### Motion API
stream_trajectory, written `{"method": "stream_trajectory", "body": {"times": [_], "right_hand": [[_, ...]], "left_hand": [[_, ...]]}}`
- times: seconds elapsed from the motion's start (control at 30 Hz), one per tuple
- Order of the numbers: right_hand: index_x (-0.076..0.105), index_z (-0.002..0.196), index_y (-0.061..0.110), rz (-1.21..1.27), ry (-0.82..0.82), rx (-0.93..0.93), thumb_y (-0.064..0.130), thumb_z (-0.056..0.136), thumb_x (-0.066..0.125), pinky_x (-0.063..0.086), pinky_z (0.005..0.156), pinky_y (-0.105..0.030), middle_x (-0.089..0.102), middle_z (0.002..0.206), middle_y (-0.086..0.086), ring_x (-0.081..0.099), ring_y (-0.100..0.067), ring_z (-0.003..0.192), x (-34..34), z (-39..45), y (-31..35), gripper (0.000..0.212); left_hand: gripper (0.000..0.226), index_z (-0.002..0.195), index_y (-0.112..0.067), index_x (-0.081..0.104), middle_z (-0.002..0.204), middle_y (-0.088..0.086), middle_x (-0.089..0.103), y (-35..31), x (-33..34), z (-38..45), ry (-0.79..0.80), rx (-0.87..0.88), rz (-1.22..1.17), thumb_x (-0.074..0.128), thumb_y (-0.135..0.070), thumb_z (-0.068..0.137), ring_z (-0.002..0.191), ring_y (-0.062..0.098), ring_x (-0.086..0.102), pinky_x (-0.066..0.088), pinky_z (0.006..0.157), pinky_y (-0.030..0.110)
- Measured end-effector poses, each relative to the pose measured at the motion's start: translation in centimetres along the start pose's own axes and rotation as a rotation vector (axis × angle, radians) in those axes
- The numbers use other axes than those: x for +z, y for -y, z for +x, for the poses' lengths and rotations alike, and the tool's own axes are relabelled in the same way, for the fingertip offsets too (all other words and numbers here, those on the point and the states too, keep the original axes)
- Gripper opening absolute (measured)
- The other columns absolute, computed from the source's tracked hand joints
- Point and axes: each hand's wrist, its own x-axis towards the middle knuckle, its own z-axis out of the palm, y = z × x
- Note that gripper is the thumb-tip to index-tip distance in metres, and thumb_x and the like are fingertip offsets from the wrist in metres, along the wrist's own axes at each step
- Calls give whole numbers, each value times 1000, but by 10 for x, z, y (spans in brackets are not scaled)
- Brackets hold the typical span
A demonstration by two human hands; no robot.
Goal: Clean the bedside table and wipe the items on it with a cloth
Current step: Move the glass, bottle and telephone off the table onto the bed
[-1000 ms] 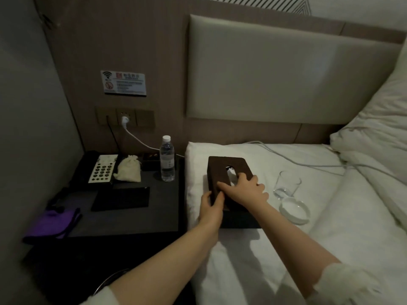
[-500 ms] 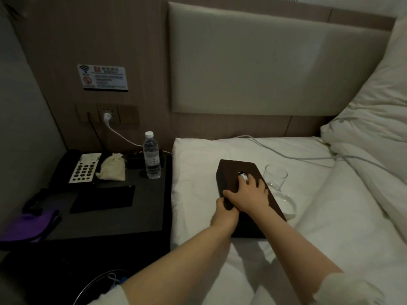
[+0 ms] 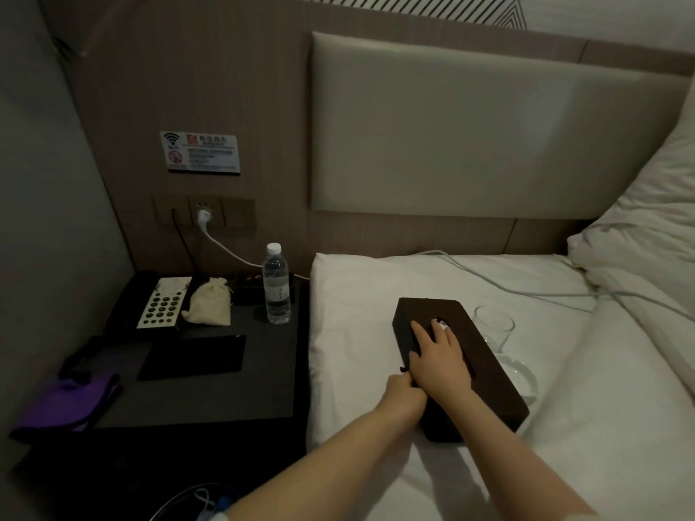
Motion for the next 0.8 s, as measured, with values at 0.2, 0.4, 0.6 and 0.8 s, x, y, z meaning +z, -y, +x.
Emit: {"method": "stream_trajectory", "body": {"times": [0.2,0.4,0.6,0.8], "right_hand": [[14,154,27,-108,-53,10,31,100,40,15,120,-43,8,162,-6,0,-28,149,5,3,5,60],[35,148,22,-82,-52,-123,25,92,49,15,120,-40,21,159,-9,12,-28,147,11,25,55,58],[43,144,25,274,-51,-194,20,90,55,30,112,-29,36,152,-1,33,-17,139,41,58,132,55],[47,141,23,281,-75,-270,17,90,56,35,106,-24,47,143,1,44,-15,129,75,87,152,52]], "left_hand": [[37,114,-16,64,100,9,63,-3,-50,5,88,3,65,44,1,87,81,20,56,45,65,26],[27,109,-16,65,84,1,55,-6,-153,19,-178,-14,-16,50,-4,90,69,10,50,40,56,20],[25,115,-16,63,112,7,62,-1,-241,46,-394,6,57,54,-11,93,103,22,57,48,88,33],[28,120,-14,57,123,22,58,11,-276,80,-459,-8,80,53,-9,92,118,38,53,44,99,47]]}}
